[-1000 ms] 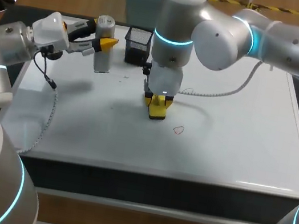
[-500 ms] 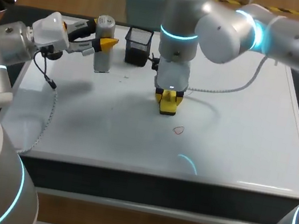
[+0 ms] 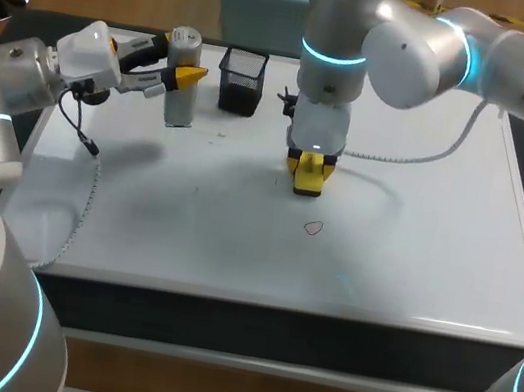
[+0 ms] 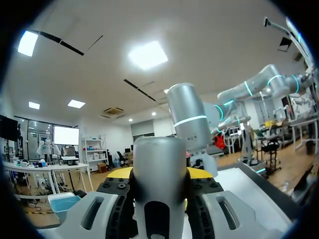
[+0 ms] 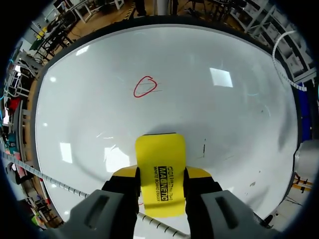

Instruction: Pick up the inspection probe, press it on each red-marked spot on the whiteboard one by one, put down the probe, pick up the eraser, and wipe off all the red marks.

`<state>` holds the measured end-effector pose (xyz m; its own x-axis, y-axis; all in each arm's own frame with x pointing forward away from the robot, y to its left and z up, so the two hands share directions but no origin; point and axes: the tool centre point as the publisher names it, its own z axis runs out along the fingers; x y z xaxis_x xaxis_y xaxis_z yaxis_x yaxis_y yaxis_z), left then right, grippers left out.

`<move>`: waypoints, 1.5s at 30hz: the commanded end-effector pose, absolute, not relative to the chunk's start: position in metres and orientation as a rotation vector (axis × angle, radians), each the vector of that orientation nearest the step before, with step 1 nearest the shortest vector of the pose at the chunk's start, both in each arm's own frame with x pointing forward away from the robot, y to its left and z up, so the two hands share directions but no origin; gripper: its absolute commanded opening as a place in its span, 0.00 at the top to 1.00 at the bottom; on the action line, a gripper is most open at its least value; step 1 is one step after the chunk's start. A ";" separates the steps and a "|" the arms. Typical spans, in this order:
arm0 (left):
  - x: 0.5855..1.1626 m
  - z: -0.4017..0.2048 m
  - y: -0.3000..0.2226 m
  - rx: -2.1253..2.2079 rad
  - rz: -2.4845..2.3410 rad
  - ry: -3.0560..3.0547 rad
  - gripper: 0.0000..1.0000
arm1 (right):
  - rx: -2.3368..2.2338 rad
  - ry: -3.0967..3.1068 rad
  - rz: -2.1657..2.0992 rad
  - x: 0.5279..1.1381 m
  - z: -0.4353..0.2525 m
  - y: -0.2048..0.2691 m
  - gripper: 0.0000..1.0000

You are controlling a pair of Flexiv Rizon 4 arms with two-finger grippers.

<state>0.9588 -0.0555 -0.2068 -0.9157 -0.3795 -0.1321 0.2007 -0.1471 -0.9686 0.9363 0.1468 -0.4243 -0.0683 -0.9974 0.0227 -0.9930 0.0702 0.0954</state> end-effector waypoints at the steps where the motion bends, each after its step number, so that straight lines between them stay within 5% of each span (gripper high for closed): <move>1: 0.959 -0.206 -0.056 -0.201 -2.115 1.749 1.00 | 2.093 -2.217 -0.077 0.936 -0.396 0.143 1.00; 18: 0.959 -0.206 -0.056 -0.201 -2.115 1.749 1.00 | 2.060 -2.312 -0.072 0.968 -0.354 0.117 1.00; 45: 0.959 -0.206 -0.056 -0.201 -2.115 1.749 1.00 | 1.453 -2.767 -0.065 1.062 -0.334 -0.080 1.00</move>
